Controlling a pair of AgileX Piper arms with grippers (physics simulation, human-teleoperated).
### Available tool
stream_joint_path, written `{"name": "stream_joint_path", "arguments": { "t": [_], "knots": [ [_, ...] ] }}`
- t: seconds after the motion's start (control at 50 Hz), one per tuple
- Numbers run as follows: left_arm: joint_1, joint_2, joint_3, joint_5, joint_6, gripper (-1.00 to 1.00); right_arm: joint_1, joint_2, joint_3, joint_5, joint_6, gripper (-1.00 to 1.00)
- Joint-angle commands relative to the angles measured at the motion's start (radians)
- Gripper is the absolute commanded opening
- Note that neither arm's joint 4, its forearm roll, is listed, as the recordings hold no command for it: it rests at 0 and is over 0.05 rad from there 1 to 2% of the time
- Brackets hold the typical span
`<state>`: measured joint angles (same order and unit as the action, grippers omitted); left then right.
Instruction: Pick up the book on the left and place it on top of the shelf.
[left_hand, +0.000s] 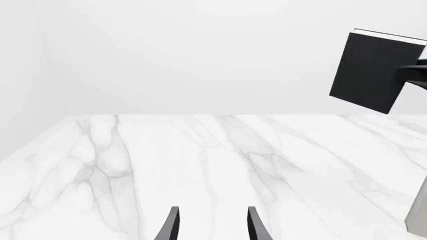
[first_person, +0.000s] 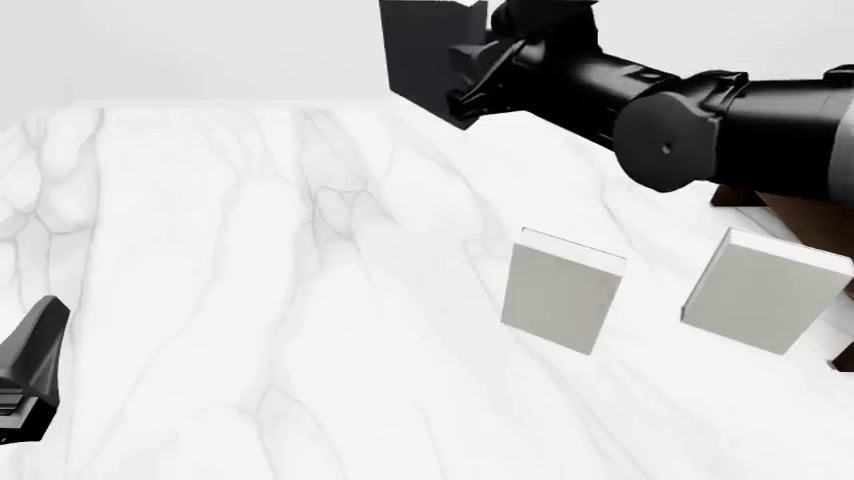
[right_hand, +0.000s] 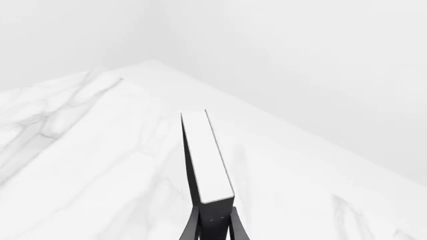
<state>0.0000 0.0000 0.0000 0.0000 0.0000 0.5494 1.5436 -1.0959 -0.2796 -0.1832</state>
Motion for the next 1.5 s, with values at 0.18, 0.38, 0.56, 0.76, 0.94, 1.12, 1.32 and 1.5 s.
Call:
{"name": "stream_joint_path", "arguments": {
  "t": [0.18, 0.38, 0.56, 0.76, 0.94, 1.12, 1.32, 1.5],
  "knots": [
    [0.000, 0.000, 0.000, 0.000, 0.000, 1.00, -0.079, -0.276, 0.191, 0.035, -0.034, -1.00],
    [0.000, 0.000, 0.000, 0.000, 0.000, 1.00, -0.128, -0.362, 0.235, 0.067, -0.057, -1.00],
    [0.000, 0.000, 0.000, 0.000, 0.000, 1.00, -0.188, -0.452, 0.266, 0.112, -0.097, -1.00],
    [0.000, 0.000, 0.000, 0.000, 0.000, 1.00, -0.250, -0.520, 0.289, 0.156, -0.126, -1.00],
    [0.000, 0.000, 0.000, 0.000, 0.000, 1.00, -0.288, -0.563, 0.301, 0.198, -0.183, -1.00],
    [0.000, 0.000, 0.000, 0.000, 0.000, 1.00, -0.337, -0.602, 0.296, 0.235, -0.231, -1.00],
    [0.000, 0.000, 0.000, 0.000, 0.000, 1.00, -0.381, -0.647, 0.282, 0.289, -0.270, -1.00],
    [0.000, 0.000, 0.000, 0.000, 0.000, 1.00, -0.449, -0.722, 0.278, 0.366, -0.307, -1.00]
  ]
}}
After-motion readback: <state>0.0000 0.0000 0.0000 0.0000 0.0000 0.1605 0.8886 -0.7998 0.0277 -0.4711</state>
